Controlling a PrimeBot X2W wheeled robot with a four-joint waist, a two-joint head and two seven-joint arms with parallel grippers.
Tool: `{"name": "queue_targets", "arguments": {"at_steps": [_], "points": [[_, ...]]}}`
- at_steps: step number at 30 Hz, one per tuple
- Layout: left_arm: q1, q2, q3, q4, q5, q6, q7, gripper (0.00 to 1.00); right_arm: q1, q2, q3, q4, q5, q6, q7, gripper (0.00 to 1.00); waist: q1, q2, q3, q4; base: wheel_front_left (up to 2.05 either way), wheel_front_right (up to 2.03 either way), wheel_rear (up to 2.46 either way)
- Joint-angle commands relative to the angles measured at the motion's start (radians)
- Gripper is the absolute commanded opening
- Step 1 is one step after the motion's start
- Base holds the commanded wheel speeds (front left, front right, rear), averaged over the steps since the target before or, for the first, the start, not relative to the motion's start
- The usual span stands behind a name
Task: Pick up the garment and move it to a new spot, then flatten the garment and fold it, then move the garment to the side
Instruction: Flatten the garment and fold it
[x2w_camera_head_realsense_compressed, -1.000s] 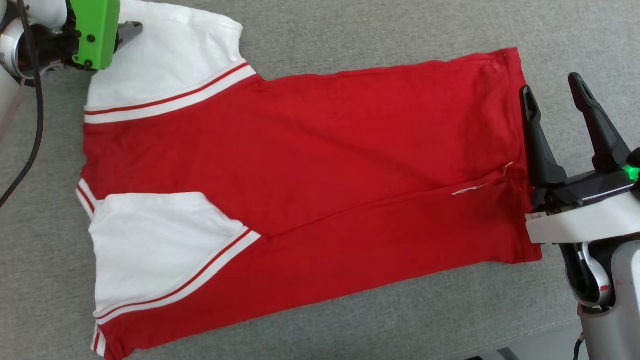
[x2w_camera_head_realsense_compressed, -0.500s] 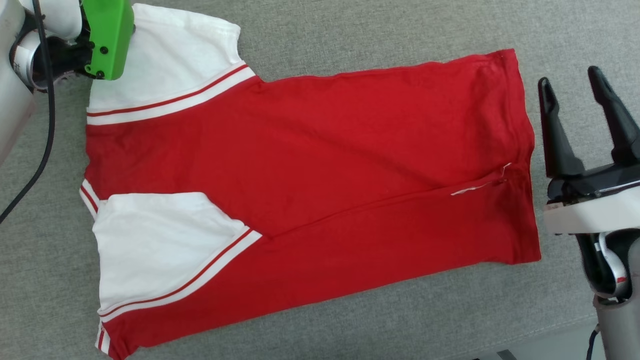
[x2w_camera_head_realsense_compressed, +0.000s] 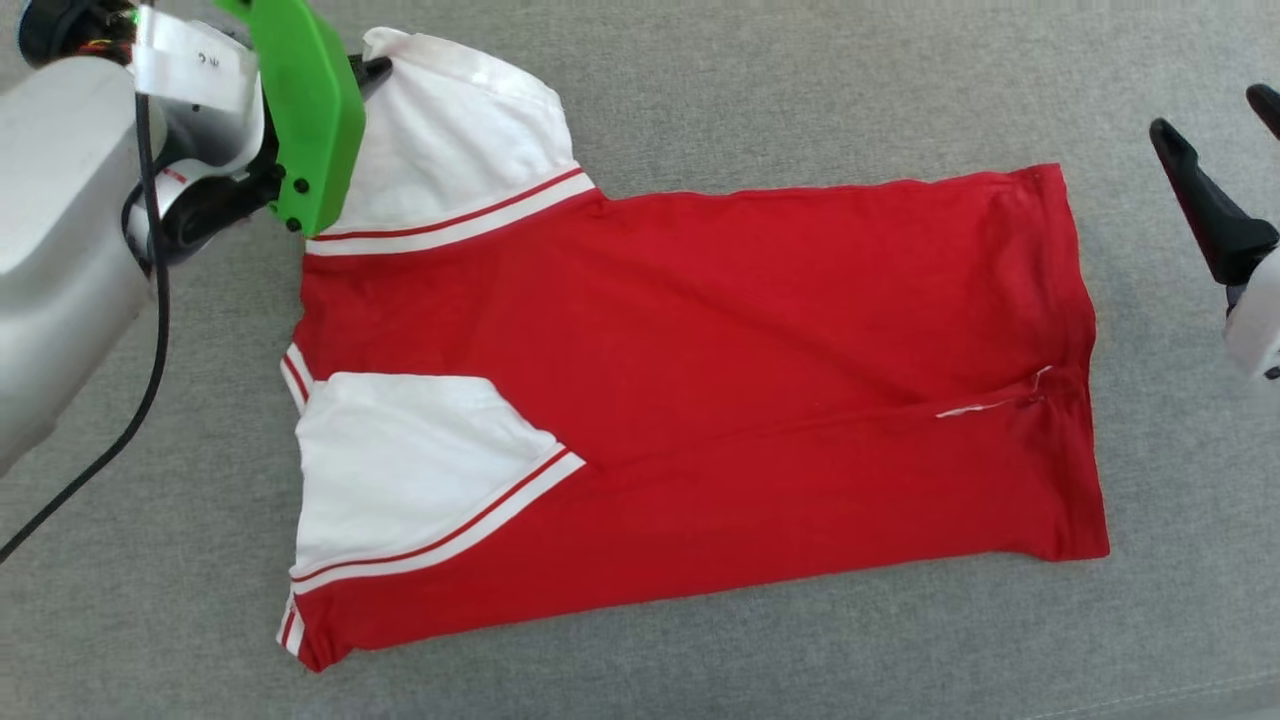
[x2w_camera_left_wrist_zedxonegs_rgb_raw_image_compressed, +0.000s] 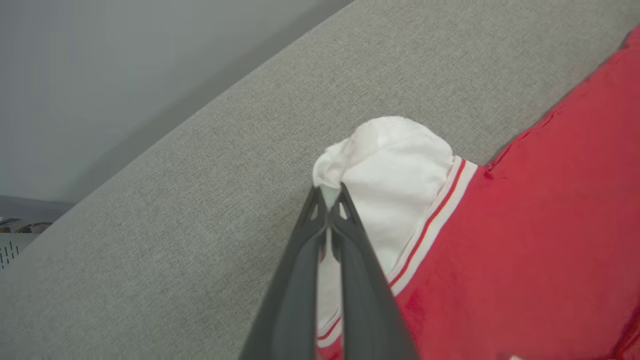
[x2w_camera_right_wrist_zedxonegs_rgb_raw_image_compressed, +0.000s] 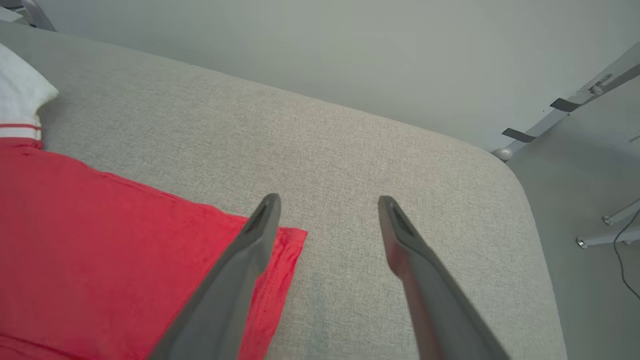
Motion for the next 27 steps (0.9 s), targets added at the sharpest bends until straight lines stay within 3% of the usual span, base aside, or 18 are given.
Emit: {"name": "queue_targets", "arguments": {"at_steps": [1, 5, 10, 21, 27], "points": [[0.023, 0.007, -0.003, -0.013, 0.005, -0.003, -0.020, 0.00, -0.033, -0.026, 0.015, 0.025, 0.038, -0.001, 0.059, 1.00, 0.0000, 0.0000, -0.034, 0.041, 0.00, 0.00, 0.00], [0.046, 0.007, -0.003, -0.046, 0.012, -0.003, -0.075, 0.00, -0.093, -0.099, 0.074, 0.105, 0.135, -0.001, 0.227, 1.00, 0.0000, 0.0000, -0.033, 0.066, 0.00, 0.00, 0.00], [0.067, 0.004, -0.005, -0.076, 0.030, 0.003, -0.122, 0.00, -0.159, -0.148, 0.150, 0.192, 0.182, -0.001, 0.328, 1.00, 0.0000, 0.0000, -0.010, 0.097, 0.00, 0.00, 0.00], [0.046, -0.015, 0.008, -0.122, 0.061, 0.018, -0.178, 0.00, -0.287, -0.080, 0.258, 0.433, 0.173, -0.001, 0.329, 1.00, 0.0000, 0.0000, 0.064, 0.147, 0.00, 0.00, 0.00], [0.048, -0.019, 0.010, -0.125, 0.067, 0.019, -0.198, 0.00, -0.276, -0.062, 0.361, 0.541, 0.176, -0.001, 0.329, 1.00, 0.0000, 0.0000, 0.071, 0.159, 0.00, 0.00, 0.00]]}}
